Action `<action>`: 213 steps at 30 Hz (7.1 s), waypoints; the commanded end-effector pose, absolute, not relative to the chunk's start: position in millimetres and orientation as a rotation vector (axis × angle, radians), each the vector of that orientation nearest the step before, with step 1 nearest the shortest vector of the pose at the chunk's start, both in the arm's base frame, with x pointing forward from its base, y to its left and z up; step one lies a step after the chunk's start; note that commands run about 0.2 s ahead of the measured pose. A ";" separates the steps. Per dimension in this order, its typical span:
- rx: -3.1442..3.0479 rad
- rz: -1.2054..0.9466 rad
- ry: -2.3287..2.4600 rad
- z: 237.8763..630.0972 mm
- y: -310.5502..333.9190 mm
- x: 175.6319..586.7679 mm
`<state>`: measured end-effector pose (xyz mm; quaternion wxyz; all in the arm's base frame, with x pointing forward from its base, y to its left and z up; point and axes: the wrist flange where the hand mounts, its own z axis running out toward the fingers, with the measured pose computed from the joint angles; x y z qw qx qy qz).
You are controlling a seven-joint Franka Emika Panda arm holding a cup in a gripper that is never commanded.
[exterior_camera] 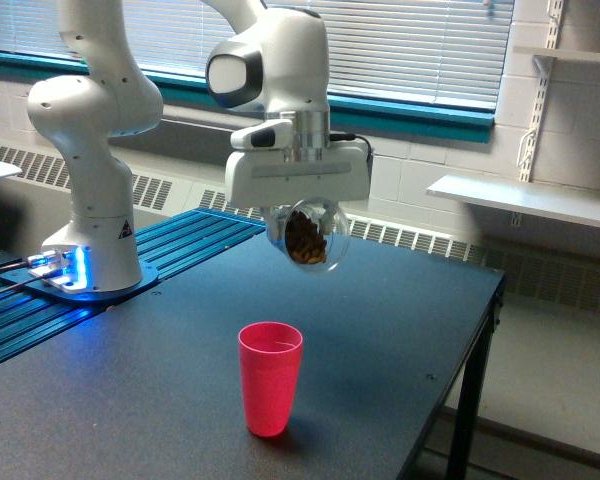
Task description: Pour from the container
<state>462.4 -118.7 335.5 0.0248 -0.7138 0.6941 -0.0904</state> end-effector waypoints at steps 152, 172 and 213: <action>-2.168 0.132 2.271 283.0 -187.9 465.6; -2.179 0.155 2.264 286.1 -183.7 463.0; -2.195 0.152 2.253 299.0 -183.6 464.5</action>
